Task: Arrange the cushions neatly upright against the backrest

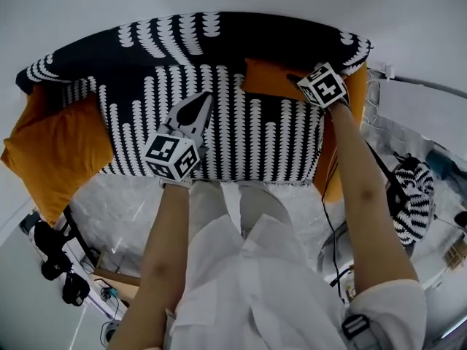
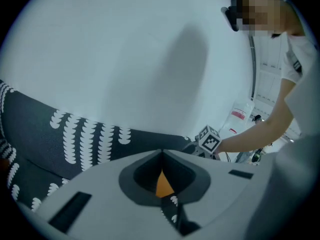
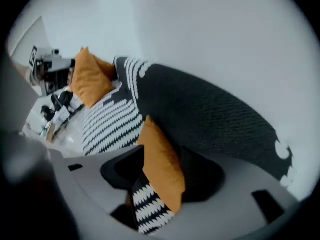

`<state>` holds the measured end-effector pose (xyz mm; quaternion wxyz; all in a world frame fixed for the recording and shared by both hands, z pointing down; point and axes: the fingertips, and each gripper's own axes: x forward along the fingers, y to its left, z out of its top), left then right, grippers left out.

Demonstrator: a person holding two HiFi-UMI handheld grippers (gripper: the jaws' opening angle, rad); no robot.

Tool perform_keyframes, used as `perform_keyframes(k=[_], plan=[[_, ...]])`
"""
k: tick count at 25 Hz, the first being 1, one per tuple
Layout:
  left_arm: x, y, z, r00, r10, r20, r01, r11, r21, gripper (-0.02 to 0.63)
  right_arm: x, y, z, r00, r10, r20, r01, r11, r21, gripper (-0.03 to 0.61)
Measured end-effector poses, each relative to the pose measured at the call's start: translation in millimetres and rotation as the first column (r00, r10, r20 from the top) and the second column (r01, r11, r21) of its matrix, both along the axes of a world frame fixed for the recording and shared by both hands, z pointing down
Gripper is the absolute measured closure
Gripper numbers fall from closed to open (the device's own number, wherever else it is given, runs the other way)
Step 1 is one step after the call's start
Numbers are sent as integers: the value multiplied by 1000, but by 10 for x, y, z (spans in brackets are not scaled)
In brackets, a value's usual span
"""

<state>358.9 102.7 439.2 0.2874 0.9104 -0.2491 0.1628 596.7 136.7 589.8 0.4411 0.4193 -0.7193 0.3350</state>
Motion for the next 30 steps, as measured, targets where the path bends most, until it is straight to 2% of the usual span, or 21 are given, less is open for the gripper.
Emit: perform_keyframes(k=[1,3,5,6,7,9,11,15,19,24,27,30], plan=[[-20,10,-53,1000,0,-2,0,1000,5,597,-25,-19,-143,997,63,42,-65,996,55,361],[-65,39,-160,1000,-2,-6,2,1000,13,597,-98,-10,-438,977,162,137,-182,971,153,421],[-107,82,-281,1000,-6,-9,6,1000,22,597,-186,58,-726,943,227,245,-283,932,227,482],[-132,105,-350,1000,-8,-11,9,1000,28,597,-234,108,-866,923,248,294,-326,911,253,543],[-165,126,-425,1000,-13,-14,13,999,35,597,-287,165,-1002,904,264,336,-362,892,272,569],[-252,165,-587,999,-29,-19,30,998,50,597,-413,284,-1249,872,281,401,-412,863,292,571],[-351,195,-736,998,-53,-22,55,996,66,597,-559,379,-1446,849,276,451,-434,851,297,571],[-611,249,-999,994,-108,-22,110,989,96,597,-938,433,-1719,818,232,526,-432,852,295,571],[-824,397,-1214,988,-154,-19,155,980,121,597,-1309,457,-1957,805,161,570,-388,871,302,571],[-1135,460,-1462,975,-219,-25,221,963,155,597,-1778,399,-2231,818,34,574,-270,905,330,571],[-1341,482,-1587,967,-252,-31,253,952,172,597,-2012,348,-2420,816,-18,577,-230,907,354,571],[-1408,506,-1642,965,-260,-28,261,946,192,597,-2063,327,-2517,815,-39,578,-220,902,371,571]])
